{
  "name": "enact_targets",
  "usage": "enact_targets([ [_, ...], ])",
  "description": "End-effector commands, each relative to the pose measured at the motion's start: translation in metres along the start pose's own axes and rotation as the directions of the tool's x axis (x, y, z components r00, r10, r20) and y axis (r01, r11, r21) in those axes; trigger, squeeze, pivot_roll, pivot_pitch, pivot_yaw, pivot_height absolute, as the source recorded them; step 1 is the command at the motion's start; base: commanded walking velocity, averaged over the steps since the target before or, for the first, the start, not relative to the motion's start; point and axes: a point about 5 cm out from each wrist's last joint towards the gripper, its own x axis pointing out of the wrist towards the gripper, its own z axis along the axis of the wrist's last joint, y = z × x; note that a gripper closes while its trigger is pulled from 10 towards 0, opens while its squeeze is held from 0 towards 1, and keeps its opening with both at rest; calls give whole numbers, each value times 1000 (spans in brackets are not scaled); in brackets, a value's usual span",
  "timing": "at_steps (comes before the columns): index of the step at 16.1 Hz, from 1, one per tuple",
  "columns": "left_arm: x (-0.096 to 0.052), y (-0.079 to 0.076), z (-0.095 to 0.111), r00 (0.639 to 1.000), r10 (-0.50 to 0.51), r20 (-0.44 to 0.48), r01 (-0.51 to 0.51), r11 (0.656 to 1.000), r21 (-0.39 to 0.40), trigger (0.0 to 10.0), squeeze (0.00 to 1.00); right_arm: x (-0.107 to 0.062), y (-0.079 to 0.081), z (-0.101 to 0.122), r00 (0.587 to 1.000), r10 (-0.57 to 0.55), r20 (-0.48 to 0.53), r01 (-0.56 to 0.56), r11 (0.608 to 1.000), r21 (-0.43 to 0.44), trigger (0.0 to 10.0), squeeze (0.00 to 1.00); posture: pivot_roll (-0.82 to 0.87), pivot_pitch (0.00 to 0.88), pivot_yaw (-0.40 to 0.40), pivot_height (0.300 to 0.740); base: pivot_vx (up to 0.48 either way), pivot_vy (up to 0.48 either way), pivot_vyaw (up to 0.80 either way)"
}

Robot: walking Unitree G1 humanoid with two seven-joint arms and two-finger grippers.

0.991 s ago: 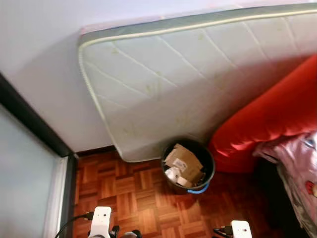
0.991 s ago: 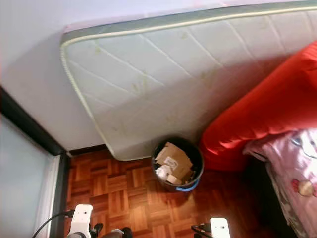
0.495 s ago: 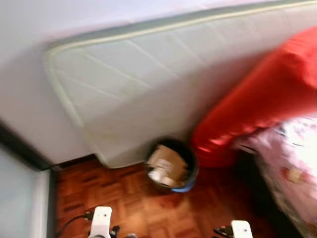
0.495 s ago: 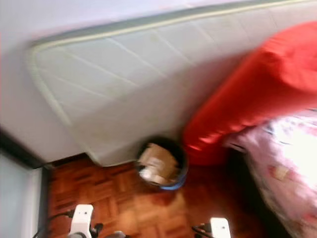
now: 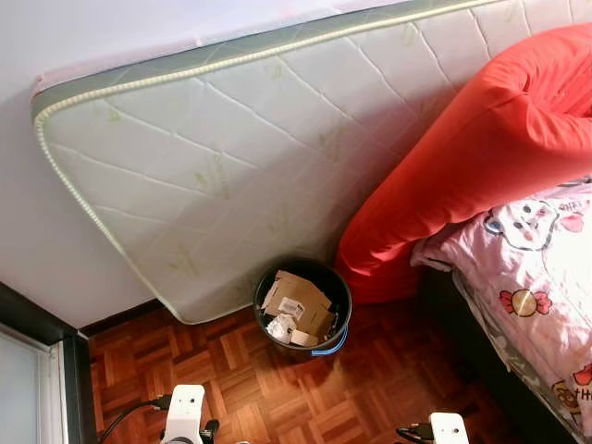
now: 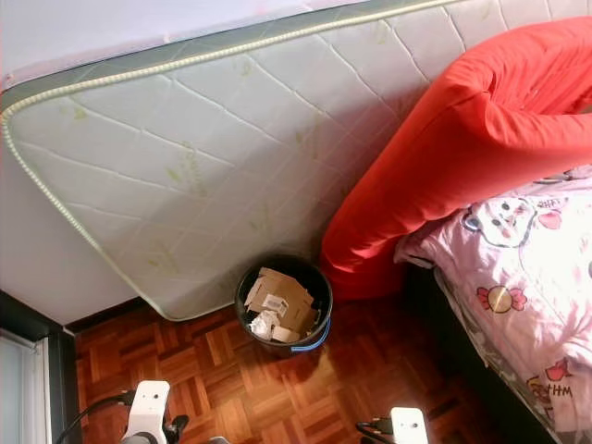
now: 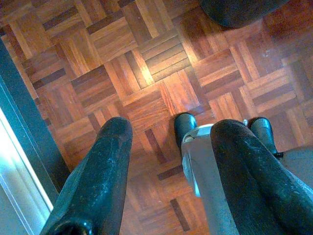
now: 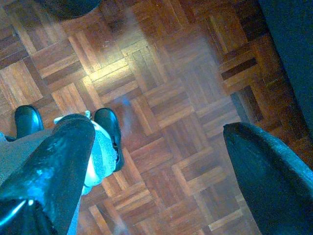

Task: Clean up the room

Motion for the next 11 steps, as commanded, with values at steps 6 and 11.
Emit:
enact_targets([
  [6,-2,1,-9,999,11,-43,-10,1000,24,10000,0,-1,1,-7,1000,3,-27,-3,1000,-1,10000,0,-5,150,11,740,216,0,-781],
  [11,-1,-1,-8,999,5,-38,-5,1000,2,10000,0,-1,1,-6,1000,4,-28,-4,1000,-4,10000,0,0,157,5,740,0,0,-781],
])
